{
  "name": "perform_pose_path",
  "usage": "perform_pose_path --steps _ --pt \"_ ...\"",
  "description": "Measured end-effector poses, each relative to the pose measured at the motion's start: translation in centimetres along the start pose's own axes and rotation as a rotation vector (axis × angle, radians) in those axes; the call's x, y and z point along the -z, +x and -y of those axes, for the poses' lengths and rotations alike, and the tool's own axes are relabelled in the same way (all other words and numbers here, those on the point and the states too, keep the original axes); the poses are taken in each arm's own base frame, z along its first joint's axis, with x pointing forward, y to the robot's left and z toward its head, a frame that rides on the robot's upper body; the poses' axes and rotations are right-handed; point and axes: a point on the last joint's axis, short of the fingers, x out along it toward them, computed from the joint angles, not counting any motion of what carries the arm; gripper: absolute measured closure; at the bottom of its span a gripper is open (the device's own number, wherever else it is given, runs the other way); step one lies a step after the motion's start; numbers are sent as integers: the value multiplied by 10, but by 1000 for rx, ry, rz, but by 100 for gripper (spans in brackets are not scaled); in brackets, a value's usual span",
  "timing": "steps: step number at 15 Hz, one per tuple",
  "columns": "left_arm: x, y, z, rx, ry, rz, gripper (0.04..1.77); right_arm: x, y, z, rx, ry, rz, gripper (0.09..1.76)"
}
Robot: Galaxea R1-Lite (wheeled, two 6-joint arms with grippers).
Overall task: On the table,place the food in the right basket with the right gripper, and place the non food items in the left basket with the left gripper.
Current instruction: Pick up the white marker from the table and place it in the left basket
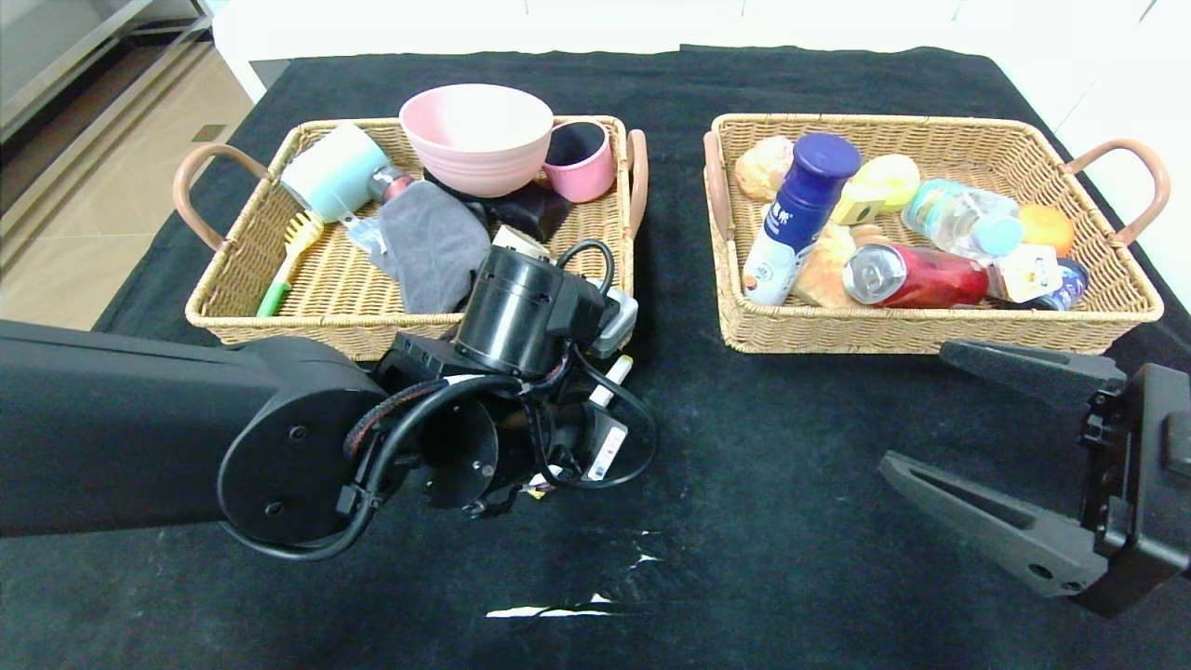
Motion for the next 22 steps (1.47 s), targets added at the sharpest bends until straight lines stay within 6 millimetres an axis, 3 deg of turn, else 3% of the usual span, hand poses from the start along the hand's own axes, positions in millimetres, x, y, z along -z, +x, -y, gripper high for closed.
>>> perform_pose_path --steps 6,11,17,22 --pt "-9 -36 -12 57 -42 83 155 0 0 0 2 -5 -3 14" --pt "-20 -67 -35 42 -121 176 155 2 1 1 1 -4 -8 14" --pt "-39 -71 -58 -4 -181 272 155 3 2 0 -2 -3 -12 14" --pt "-64 -60 -69 -41 -208 331 155 3 2 0 -2 -3 -11 14"
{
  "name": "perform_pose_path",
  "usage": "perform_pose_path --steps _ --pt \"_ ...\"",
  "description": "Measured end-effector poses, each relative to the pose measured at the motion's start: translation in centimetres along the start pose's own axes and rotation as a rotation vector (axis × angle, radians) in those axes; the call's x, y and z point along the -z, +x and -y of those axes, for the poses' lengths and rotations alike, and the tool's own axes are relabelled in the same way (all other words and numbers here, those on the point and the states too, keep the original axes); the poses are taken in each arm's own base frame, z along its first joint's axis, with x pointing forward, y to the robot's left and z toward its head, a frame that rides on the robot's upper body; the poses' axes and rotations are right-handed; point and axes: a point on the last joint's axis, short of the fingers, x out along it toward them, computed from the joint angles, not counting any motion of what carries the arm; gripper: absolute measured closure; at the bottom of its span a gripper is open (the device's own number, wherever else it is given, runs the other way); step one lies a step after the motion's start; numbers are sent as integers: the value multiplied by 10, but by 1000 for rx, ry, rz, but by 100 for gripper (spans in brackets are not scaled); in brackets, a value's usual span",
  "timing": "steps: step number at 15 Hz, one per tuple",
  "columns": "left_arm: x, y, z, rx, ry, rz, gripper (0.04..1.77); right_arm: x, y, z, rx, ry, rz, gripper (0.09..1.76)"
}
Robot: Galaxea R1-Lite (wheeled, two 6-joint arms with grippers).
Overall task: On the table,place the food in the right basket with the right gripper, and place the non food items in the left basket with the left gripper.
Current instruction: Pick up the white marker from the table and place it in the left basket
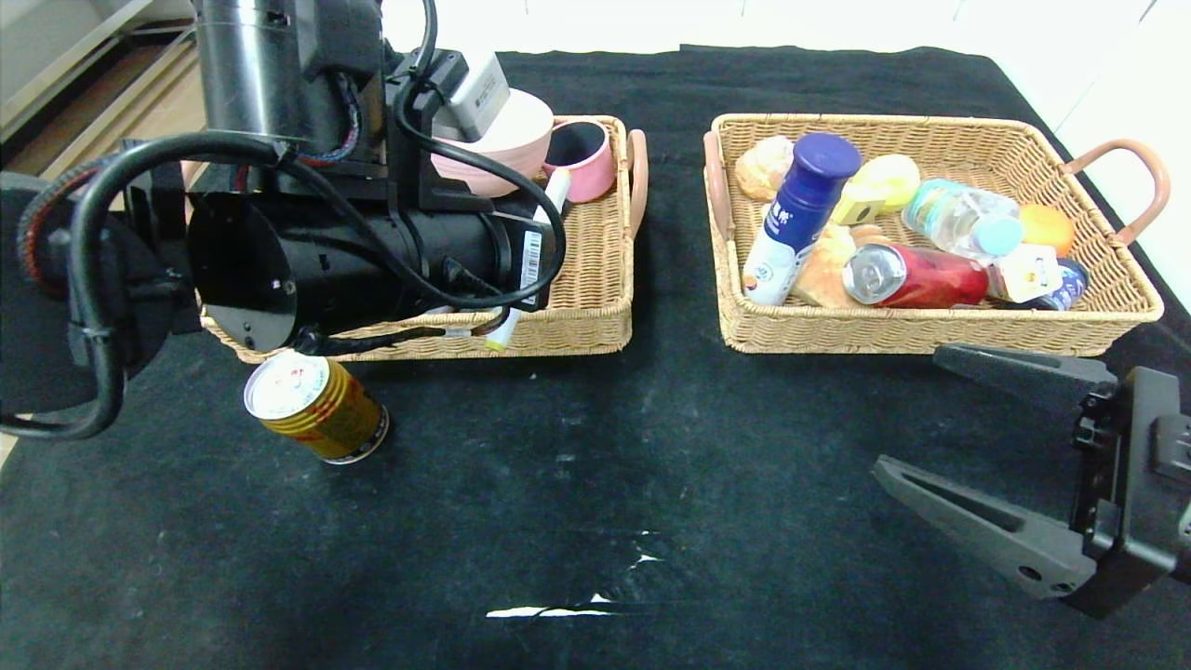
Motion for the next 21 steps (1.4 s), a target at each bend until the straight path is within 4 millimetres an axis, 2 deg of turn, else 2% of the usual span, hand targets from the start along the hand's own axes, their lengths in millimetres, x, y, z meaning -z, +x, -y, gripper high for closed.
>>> perform_pose_path --steps 8,13,16,19,21 --pt "-24 44 -13 -72 -32 72 155 -2 -1 0 2 -4 9 14" --pt "-16 74 -20 -101 -31 53 155 -2 -1 0 2 -4 9 14" --pt "-12 81 -19 -101 -23 38 155 -2 -1 0 2 -4 9 14" --pt "-11 83 -18 -98 -22 36 112 -2 -2 0 2 -5 11 14" --pt "-11 83 -18 -97 -21 35 89 -2 -2 0 2 -5 12 14"
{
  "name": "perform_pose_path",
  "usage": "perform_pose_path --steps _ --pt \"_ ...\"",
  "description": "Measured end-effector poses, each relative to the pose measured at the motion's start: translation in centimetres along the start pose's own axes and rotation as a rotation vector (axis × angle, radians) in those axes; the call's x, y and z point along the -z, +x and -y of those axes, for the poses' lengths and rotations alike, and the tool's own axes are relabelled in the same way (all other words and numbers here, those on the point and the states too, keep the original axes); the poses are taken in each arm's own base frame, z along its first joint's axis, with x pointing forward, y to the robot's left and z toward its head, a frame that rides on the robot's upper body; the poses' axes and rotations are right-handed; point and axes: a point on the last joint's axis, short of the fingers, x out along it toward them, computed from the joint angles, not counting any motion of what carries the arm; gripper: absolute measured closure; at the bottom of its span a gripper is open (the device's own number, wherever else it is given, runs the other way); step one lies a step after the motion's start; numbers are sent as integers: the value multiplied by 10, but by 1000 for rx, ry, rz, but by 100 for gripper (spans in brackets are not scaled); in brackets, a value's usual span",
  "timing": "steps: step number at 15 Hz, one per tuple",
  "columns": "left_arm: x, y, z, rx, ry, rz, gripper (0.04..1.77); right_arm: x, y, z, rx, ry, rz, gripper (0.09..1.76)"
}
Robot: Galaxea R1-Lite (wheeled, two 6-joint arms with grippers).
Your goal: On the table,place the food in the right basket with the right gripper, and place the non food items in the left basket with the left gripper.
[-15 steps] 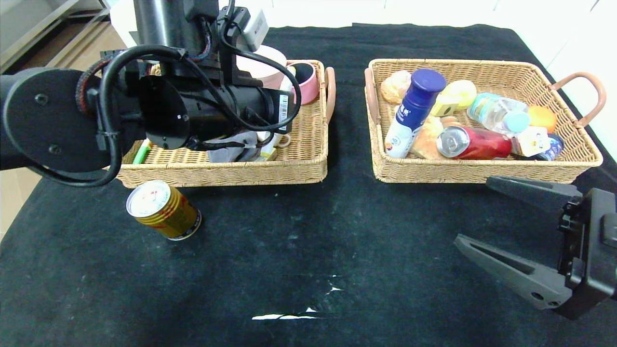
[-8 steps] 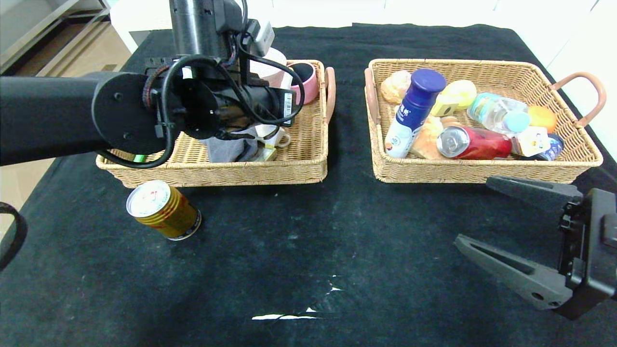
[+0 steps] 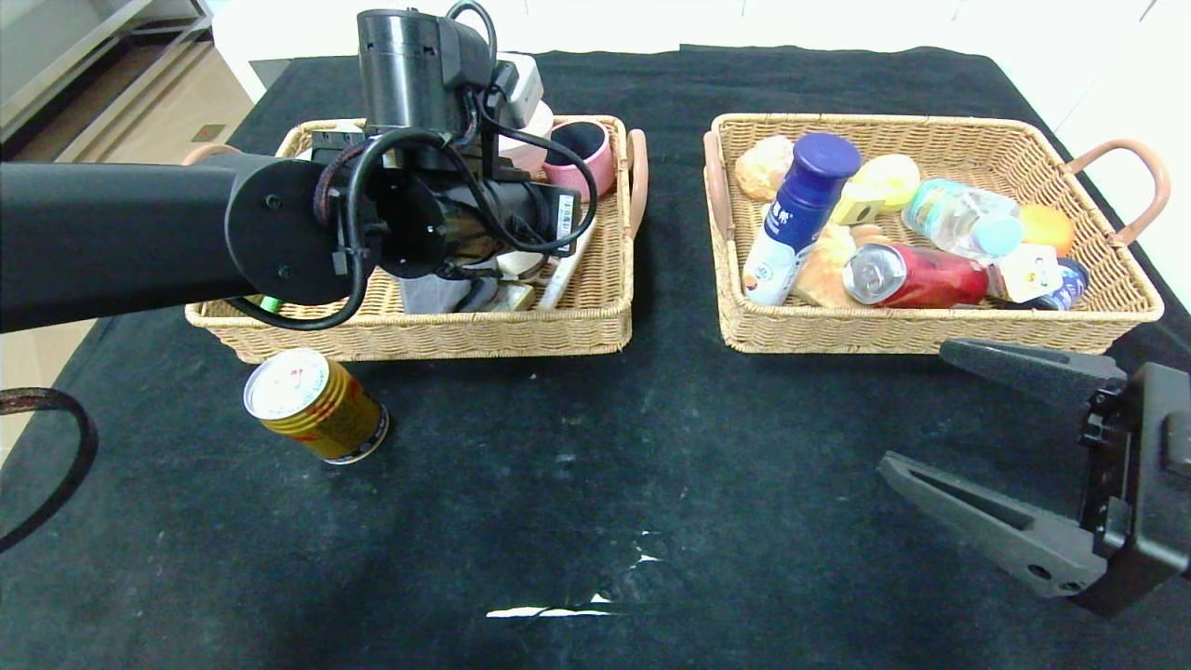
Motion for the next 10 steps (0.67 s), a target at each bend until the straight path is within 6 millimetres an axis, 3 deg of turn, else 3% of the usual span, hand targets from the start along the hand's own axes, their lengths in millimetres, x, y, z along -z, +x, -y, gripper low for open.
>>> perform_pose_path --steps 6,10 --pt "1 -2 7 13 5 -8 46 0 0 1 4 -1 -1 14" --pt "-3 -24 6 16 24 -87 32 0 0 1 4 0 -1 14"
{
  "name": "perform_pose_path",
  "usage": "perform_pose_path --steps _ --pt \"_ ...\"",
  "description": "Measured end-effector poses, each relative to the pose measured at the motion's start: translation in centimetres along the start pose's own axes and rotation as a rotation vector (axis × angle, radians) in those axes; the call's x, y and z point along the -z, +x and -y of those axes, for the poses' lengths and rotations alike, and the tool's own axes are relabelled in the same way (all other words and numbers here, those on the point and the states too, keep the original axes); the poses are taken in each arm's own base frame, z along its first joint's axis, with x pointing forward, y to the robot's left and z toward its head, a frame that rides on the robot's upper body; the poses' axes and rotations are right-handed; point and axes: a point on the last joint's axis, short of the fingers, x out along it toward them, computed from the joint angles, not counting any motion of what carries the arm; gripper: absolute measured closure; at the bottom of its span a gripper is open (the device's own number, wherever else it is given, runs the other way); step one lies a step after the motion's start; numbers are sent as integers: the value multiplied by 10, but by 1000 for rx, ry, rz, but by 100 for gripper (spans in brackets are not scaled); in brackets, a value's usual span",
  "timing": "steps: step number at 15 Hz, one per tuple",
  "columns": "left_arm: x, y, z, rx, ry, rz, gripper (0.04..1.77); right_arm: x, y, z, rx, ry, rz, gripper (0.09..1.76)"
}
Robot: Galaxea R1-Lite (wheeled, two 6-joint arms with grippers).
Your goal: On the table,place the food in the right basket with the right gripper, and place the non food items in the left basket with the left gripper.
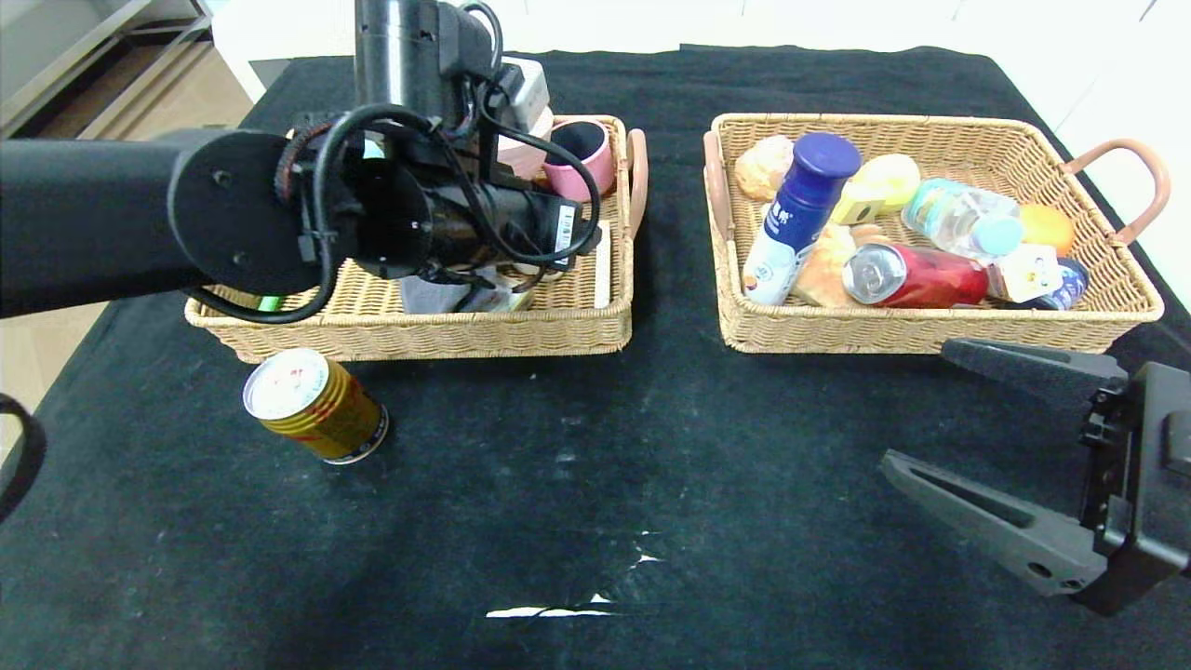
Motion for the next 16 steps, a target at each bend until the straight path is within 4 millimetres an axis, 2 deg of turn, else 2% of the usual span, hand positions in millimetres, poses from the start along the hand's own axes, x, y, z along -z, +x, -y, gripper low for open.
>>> perform_pose_path --steps 5,10,16 --pt "-6 -63 -12 -42 34 -153 21 0 0 -1 -3 0 -1 14" --pt "8 -125 -40 -108 1 -384 16 3 0 -2 -10 -10 -9 14" --pt "20 -152 -72 -167 -54 -415 12 4 0 -3 -12 -9 -16 14"
